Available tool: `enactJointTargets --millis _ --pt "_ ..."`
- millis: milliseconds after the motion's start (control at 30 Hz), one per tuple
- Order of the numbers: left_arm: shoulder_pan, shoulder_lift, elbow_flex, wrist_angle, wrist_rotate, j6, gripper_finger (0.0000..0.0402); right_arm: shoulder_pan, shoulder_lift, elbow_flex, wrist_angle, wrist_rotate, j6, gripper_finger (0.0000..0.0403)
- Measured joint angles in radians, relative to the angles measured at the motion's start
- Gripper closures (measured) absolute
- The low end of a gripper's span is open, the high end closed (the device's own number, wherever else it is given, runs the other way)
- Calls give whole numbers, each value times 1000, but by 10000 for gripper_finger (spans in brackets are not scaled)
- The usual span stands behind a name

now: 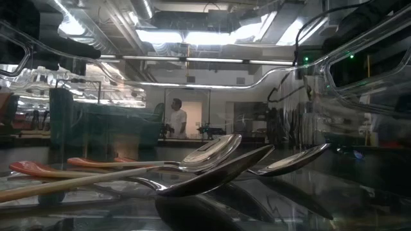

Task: Sort silverware by color (type)
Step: Put the purple spoon into the yellow bin

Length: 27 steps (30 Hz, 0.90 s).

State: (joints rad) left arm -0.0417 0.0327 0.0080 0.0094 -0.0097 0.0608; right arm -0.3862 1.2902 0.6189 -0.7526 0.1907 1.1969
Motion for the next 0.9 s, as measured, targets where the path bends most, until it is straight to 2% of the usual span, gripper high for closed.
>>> enactJointTargets --millis 533,900 --pt "0 0 0 0 0 0 313 0 -15 0 -51 9 41 327" --pt "0 0 0 0 0 0 313 0 43 1 -47 -13 41 327"
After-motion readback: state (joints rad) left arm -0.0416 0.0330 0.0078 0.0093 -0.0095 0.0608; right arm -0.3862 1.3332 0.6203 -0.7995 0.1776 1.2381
